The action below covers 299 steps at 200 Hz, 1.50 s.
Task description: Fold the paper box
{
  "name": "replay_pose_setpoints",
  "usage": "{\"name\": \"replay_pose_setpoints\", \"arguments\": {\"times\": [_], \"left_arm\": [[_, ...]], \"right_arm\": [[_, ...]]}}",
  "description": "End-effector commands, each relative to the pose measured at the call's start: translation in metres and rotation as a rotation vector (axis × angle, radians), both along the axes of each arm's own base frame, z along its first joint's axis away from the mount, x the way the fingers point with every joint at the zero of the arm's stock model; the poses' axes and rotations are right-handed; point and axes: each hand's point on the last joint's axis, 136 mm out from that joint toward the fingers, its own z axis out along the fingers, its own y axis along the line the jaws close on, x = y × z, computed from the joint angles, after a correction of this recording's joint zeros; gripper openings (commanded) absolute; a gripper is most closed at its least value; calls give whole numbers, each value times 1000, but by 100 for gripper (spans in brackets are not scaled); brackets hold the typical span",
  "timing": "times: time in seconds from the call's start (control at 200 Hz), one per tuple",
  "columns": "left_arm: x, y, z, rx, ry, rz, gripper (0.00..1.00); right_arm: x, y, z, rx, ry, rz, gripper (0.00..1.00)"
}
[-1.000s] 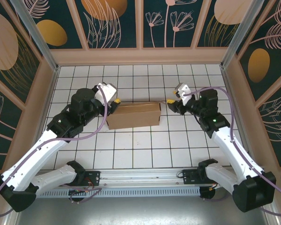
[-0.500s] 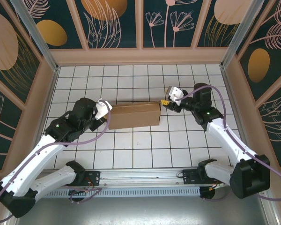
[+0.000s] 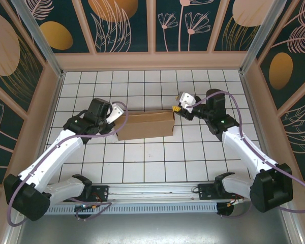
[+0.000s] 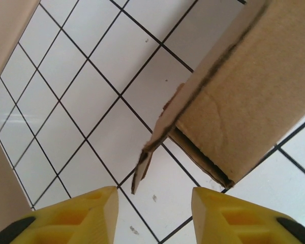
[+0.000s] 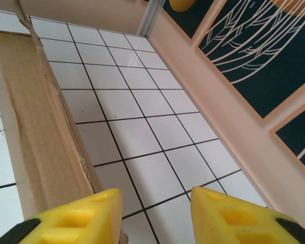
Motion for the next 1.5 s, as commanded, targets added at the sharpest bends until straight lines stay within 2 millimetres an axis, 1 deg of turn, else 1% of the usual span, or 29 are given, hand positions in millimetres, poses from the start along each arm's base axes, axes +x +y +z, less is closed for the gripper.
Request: {"name": "replay_pose_setpoints", "arguments": {"times": [0.0, 0.05, 0.135, 0.2, 0.27, 0.345, 0.495, 0.545, 0.611, 0.696, 0.766, 0.856, 0.906, 0.991, 1.091, 1.326, 1.491], "left_arm": [[8, -7, 9, -54, -23, -3, 37], [6, -9, 7, -54, -12, -14, 34], [5, -8, 4, -50, -5, -20, 26], [4, -7, 1, -46, -3, -19, 22], [4, -3, -4, -29, -8, -5, 21], [8, -2, -2, -35, -21, 6, 18], [14, -11, -2, -80, -14, 7, 14], [15, -13, -1, -87, -10, 5, 13], [17, -15, 3, -98, -16, 2, 12], [18, -18, 7, -111, -25, -4, 10], [18, -18, 5, -108, -25, -7, 9], [18, -19, 2, -112, -22, -7, 8], [19, -21, 2, -124, -18, -8, 8], [22, -30, 10, -168, -21, -24, 7], [26, -40, 16, -208, -11, -44, 6], [38, -67, 13, -297, 54, -72, 6], [45, -72, 16, -318, 42, -80, 8]], "right_arm": [[6, 0, 20, 25, -43, -29, 40], [5, 0, 18, 23, -39, -27, 40], [5, -2, 11, 5, -33, -27, 39], [3, -3, 6, -3, -25, -22, 39], [1, -3, 1, 3, -6, -10, 39], [-4, -2, -4, 9, 20, 15, 40], [-9, 0, -11, 19, 70, 40, 42], [-12, -1, -13, 14, 80, 45, 44], [-14, -2, -13, 14, 84, 45, 46], [-18, -4, -11, 28, 95, 56, 46], [-20, -5, -12, 28, 106, 61, 46], [-20, -8, -20, 7, 112, 45, 46], [-18, -9, -18, 18, 109, 35, 47], [-17, -11, -12, 46, 116, 38, 47], [-14, -12, -10, 41, 126, 39, 48], [-8, -16, -6, 30, 176, 38, 46], [-9, -24, 3, 46, 194, 23, 46]]}}
